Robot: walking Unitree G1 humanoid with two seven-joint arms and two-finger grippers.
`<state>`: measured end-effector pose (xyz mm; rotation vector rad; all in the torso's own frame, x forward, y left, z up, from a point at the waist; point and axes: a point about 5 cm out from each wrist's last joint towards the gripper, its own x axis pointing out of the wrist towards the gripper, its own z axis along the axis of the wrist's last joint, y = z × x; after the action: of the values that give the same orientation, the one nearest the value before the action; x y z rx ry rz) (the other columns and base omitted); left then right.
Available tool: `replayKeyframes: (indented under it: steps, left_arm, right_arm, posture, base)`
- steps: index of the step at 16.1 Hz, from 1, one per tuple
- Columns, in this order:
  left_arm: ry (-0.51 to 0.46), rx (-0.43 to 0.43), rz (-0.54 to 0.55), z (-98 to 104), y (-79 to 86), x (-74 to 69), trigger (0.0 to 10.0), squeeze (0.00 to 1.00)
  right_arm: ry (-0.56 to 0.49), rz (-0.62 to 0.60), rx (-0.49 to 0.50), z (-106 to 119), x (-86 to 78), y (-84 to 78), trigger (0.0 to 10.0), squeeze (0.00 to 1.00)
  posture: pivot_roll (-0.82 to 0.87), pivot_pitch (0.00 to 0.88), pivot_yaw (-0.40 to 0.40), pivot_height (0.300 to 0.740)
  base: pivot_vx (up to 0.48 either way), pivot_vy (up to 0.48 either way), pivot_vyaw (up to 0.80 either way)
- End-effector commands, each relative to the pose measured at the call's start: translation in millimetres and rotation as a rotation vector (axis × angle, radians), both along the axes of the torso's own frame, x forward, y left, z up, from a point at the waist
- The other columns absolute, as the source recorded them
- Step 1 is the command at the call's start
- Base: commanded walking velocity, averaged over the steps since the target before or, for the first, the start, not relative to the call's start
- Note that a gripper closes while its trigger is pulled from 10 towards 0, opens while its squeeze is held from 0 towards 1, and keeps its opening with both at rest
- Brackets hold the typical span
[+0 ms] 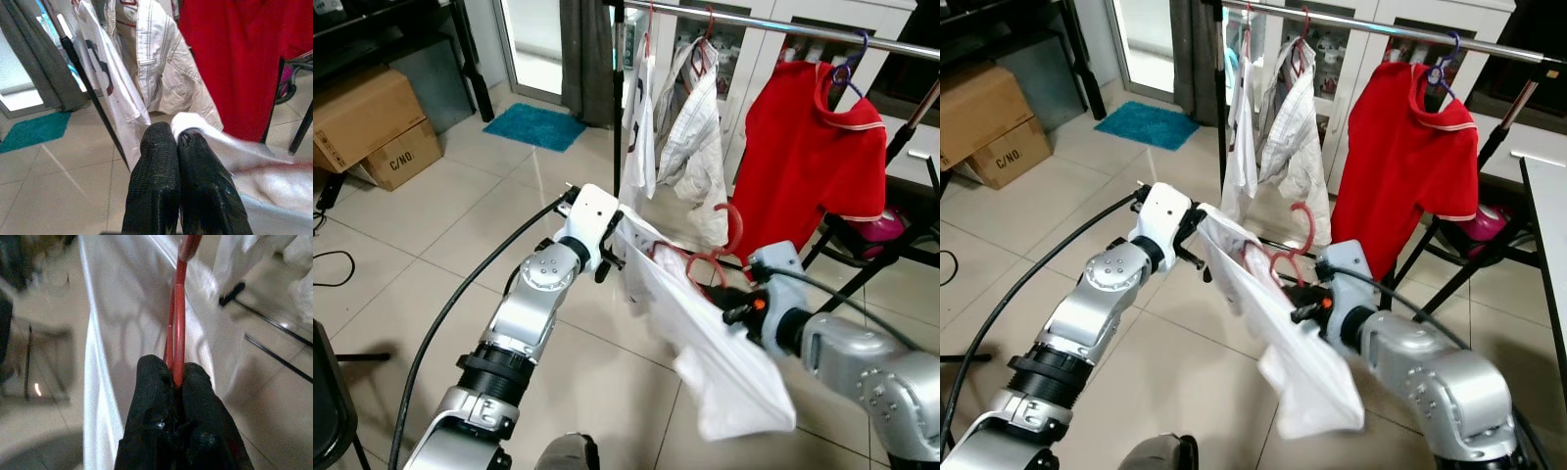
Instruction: Hang hanger
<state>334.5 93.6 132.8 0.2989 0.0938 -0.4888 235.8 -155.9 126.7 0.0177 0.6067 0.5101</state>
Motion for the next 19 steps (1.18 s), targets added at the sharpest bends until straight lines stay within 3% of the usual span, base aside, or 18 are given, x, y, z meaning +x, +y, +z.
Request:
replayKeyframes:
  steps: [1,2,4,5,6,7,8,10,12,14,16,18,19]
  left_arm:
    - [-0.028,-0.004,-0.003,8,-1.2,2.7,0.0,0.0]
    - [-0.025,0.006,0.008,7,-0.3,2.5,0.0,0.0]
    - [-0.011,0.016,0.027,4,2.1,1.6,0.0,0.0]
    - [-0.002,0.021,0.031,2,3.0,1.4,0.0,0.0]
    - [0.01,0.035,0.06,0,7.1,2.3,0.0,0.0]
    - [0.01,0.035,0.06,0,7.1,2.3,0.0,0.0]
    - [0.006,0.053,0.141,1,19.7,7.9,0.0,0.0]
    - [0.002,0.059,0.149,1,21.9,9.2,0.0,0.0]
    - [0.001,0.057,0.121,2,17.0,8.8,0.0,0.0]
    - [0.003,0.049,0.106,2,11.9,7.5,0.0,0.0]
    - [0.009,0.058,0.101,-1,10.1,6.6,0.0,0.0]
    - [0.022,0.091,0.104,-5,13.1,6.3,0.0,0.0]
    - [0.024,0.095,0.102,-6,13.5,6.2,0.0,0.0]
  right_arm:
    - [-0.016,-0.012,0.037,4,2.0,1.2,10.0,0.0]
    - [-0.017,-0.024,0.0,4,3.7,-1.2,10.0,0.0]
    - [-0.084,-0.084,0.088,14,13.9,-1.5,10.0,0.0]
    - [-0.102,-0.088,0.05,15,15.7,-3.0,10.0,0.0]
    - [-0.126,-0.082,0.11,21,17.7,0.9,10.0,0.0]
    - [-0.126,-0.082,0.11,21,17.7,0.9,10.0,0.0]
    - [-0.053,-0.007,-0.024,8,10.5,-0.7,10.0,0.0]
    - [0.043,0.021,0.046,0,1.8,2.0,10.0,0.0]
    - [0.097,0.174,-0.219,-14,-12.7,-1.0,10.0,0.0]
    - [0.1,0.184,-0.241,-15,-14.0,-2.1,10.0,0.0]
    - [0.067,0.142,-0.098,-4,-9.2,1.1,10.0,0.0]
    - [-0.028,0.136,0.129,20,-3.4,6.3,10.0,0.0]
    - [-0.041,0.118,0.163,23,-1.3,5.5,10.0,0.0]
  posture:
    - [0.02,0.007,-0.008,0.74]
    - [0.02,0.009,-0.008,0.74]
    - [0.02,0.013,-0.012,0.74]
    - [0.02,0.013,-0.012,0.74]
    - [0.02,0.011,-0.013,0.74]
    - [0.02,0.011,-0.013,0.74]
    - [0.02,0.01,-0.012,0.74]
    - [0.02,0.012,-0.012,0.74]
    - [0.02,0.01,-0.012,0.74]
    - [0.02,0.01,-0.012,0.74]
    - [0.02,0.009,-0.01,0.74]
    - [0.02,0.009,-0.009,0.74]
    - [0.02,0.009,-0.007,0.74]
  base:
    - [0.0,0.0,0.0]
    - [0.0,0.0,0.0]
    - [0.0,0.0,0.0]
    - [0.0,0.0,0.0]
    - [0.0,0.0,0.0]
    - [0.0,0.0,0.0]
    - [0.0,0.0,0.0]
    - [0.0,0.0,0.0]
    - [0.0,0.0,0.0]
    - [0.0,0.0,0.0]
    - [0.0,0.0,0.0]
    - [0.0,0.0,0.0]
    - [0.0,0.0,0.0]
